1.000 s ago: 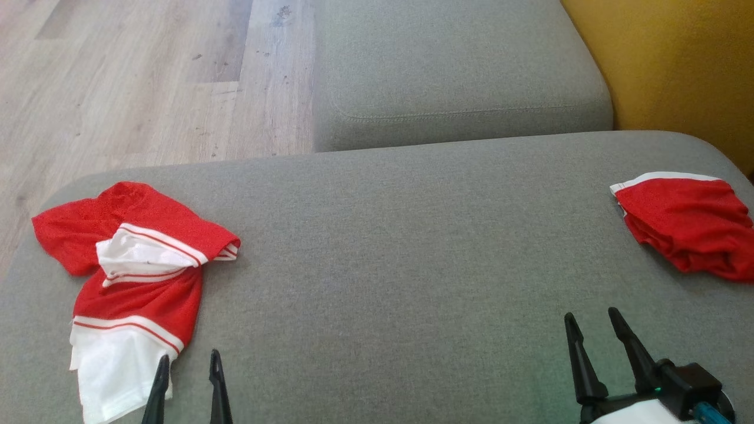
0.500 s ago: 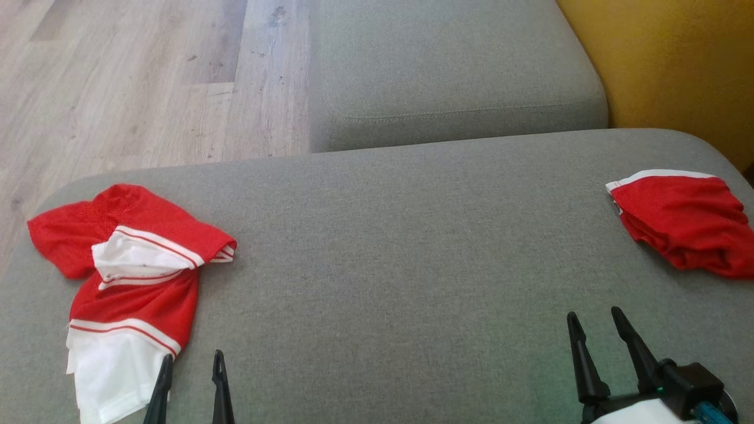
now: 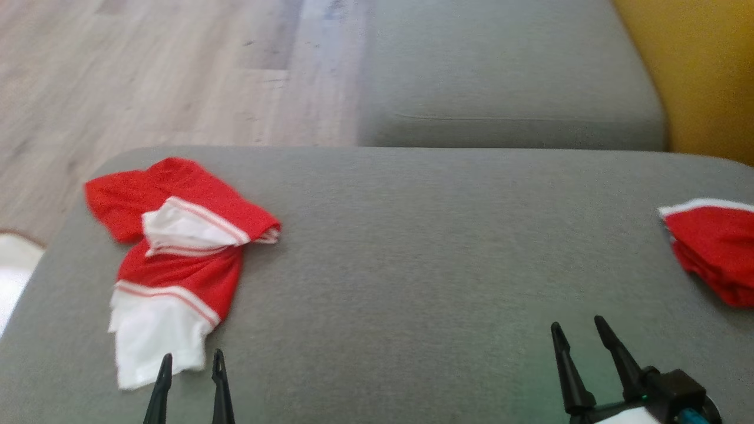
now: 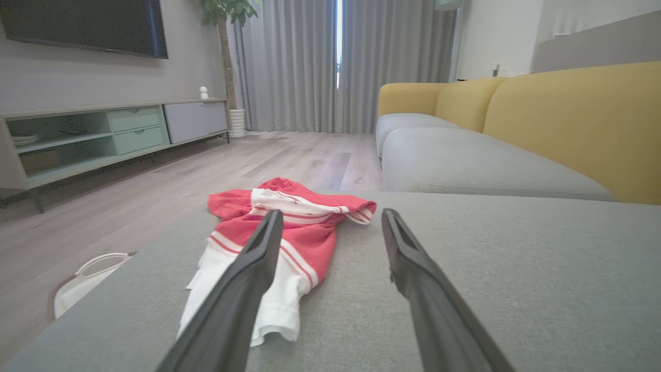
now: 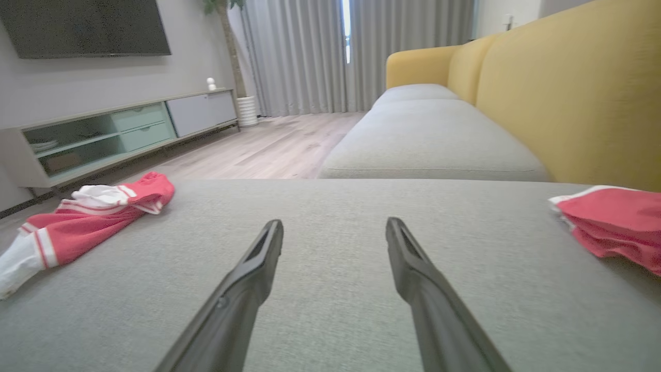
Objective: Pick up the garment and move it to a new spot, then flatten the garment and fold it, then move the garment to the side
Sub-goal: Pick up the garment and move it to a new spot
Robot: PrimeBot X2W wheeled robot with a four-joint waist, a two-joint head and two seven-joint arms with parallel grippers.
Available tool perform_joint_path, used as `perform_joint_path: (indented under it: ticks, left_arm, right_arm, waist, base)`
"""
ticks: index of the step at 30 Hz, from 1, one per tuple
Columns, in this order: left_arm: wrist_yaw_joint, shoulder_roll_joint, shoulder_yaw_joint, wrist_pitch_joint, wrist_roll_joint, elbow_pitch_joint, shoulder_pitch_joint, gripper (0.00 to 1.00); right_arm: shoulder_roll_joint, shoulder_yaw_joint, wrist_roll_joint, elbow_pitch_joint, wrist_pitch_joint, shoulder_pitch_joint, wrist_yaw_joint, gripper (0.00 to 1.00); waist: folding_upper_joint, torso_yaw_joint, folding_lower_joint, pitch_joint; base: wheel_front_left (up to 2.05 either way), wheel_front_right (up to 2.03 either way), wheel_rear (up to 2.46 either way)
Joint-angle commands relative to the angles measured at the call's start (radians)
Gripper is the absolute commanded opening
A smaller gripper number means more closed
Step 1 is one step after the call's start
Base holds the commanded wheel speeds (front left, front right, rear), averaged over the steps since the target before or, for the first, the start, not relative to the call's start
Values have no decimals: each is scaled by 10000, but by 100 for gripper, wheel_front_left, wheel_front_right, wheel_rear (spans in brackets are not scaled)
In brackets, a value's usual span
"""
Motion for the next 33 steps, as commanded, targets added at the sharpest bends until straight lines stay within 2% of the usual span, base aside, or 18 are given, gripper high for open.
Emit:
perform_joint_path:
  ticks: [1,9,15,23,29,31,33]
  left_arm:
    - [53,-63,275,-51,43,-311,-568,100]
    - [60,-64,500,-51,148,-411,-564,100]
    - [62,-64,637,-51,127,-493,-661,100]
    - [-106,148,970,-51,363,-691,-1890,100]
    - [-346,549,1271,-51,520,-986,-4153,100]
    - [-523,721,1213,-51,573,-650,-5121,100]
    - [-774,846,1037,-51,575,246,-6126,100]
  right_arm:
    - [-23,238,-56,-290,-108,-332,65,100]
    - [103,422,-67,-272,-108,-623,65,100]
    - [76,460,-64,-224,-109,-729,65,100]
    - [-510,667,-170,-294,-109,-747,65,100]
    - [-1608,644,-132,-796,-109,-1430,65,100]
    - [-2014,605,-112,-968,-109,-1657,65,100]
    - [-2418,570,-79,-1140,-109,-1862,65,100]
  waist:
    - [0,587,-1,51]
    - [0,2093,-1,276]
    - [0,2742,-1,537]
    - [0,2804,-1,1380]
    - [0,2303,-1,3154]
    - [0,2191,-1,3711]
    - [0,2122,-1,4209]
  base:
    - [0,0,0]
    - [0,0,0]
    - [0,0,0]
    - [0,0,0]
    - [0,0,0]
    - [0,0,0]
    - [0,0,0]
